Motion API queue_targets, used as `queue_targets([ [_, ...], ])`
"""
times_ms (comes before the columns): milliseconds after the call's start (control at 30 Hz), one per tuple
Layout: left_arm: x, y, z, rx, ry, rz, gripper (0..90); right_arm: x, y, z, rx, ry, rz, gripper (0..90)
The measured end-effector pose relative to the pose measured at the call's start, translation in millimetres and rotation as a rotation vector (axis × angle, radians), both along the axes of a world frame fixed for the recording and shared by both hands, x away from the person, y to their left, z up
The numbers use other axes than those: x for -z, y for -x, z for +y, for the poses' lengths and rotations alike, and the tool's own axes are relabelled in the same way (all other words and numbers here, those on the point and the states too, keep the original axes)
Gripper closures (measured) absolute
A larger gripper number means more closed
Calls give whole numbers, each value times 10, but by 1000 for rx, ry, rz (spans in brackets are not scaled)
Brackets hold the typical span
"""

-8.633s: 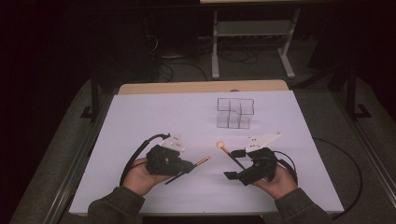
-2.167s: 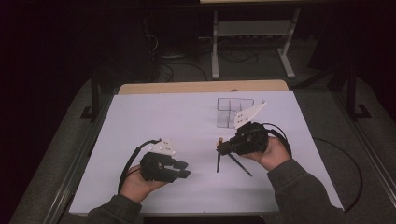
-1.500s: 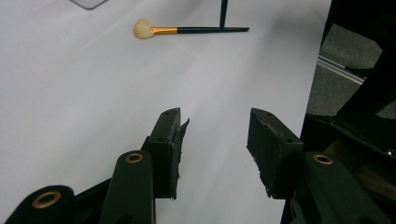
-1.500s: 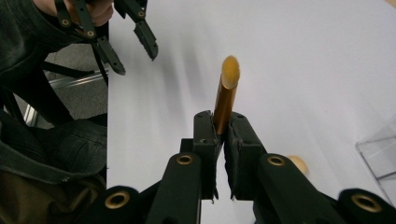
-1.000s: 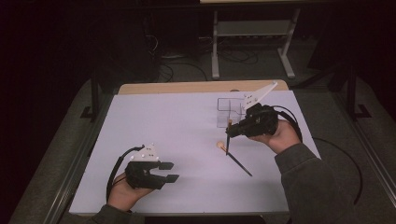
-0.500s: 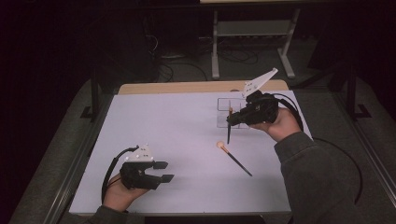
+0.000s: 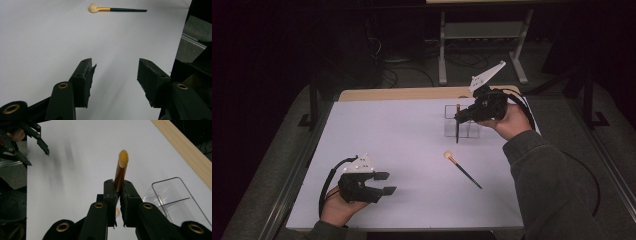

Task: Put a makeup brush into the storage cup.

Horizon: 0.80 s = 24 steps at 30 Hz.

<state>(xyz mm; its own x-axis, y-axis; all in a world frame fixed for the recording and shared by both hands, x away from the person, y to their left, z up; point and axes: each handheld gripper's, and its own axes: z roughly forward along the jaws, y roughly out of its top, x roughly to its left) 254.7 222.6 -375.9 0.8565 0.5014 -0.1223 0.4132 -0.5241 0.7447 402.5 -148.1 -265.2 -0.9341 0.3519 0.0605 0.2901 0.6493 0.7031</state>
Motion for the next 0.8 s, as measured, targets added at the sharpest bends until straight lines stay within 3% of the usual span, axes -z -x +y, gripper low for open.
queue_targets([
  [633,11,-8,26,-7,-17,-7,421,-137,-321,104,23,29,-37,825],
  [800,16,-15,32,-8,-19,-11,395,-182,-390,136,47,23,-23,826],
])
